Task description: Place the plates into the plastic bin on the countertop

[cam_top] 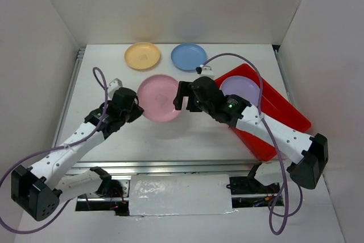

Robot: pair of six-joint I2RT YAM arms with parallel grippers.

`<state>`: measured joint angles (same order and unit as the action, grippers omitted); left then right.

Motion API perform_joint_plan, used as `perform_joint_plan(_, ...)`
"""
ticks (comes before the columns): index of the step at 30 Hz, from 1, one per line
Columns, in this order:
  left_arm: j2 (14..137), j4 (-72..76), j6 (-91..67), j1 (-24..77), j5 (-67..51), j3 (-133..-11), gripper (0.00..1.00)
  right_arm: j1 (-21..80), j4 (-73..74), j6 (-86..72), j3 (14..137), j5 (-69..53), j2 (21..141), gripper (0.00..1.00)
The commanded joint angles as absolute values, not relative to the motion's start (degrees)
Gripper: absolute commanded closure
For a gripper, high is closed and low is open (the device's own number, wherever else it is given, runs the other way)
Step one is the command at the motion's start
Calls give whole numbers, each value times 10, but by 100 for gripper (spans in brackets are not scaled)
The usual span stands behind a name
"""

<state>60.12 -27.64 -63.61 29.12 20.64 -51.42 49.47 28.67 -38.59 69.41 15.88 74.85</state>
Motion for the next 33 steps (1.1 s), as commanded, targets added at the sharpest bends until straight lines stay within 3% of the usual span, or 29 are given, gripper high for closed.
perform_joint_plan(1,599,-309,-608,335,223,-525,100,487,316,-365,722,218,763,0)
perform_joint_plan(12,584,-265,-537,345,102,-509,100,461,274,-359,674,185,797,26)
perform_joint_plan(15,582,-257,-534,343,82,-498,100,454,263,-358,668,166,795,51)
perform_joint_plan(16,579,-253,-532,339,75,-495,100,453,261,-359,665,164,795,75)
perform_joint_plan(18,570,-251,-529,326,64,-493,100,449,258,-361,663,165,791,79)
perform_joint_plan(21,558,-255,-522,305,54,-497,100,437,265,-366,661,163,788,100)
perform_joint_plan(24,547,-317,-539,294,114,-529,1,405,297,-388,664,176,782,100)
perform_joint_plan(28,509,-377,-541,292,183,-545,1,280,316,-407,630,147,766,100)
perform_joint_plan(33,447,-395,-512,291,199,-532,1,33,256,-431,549,72,730,100)
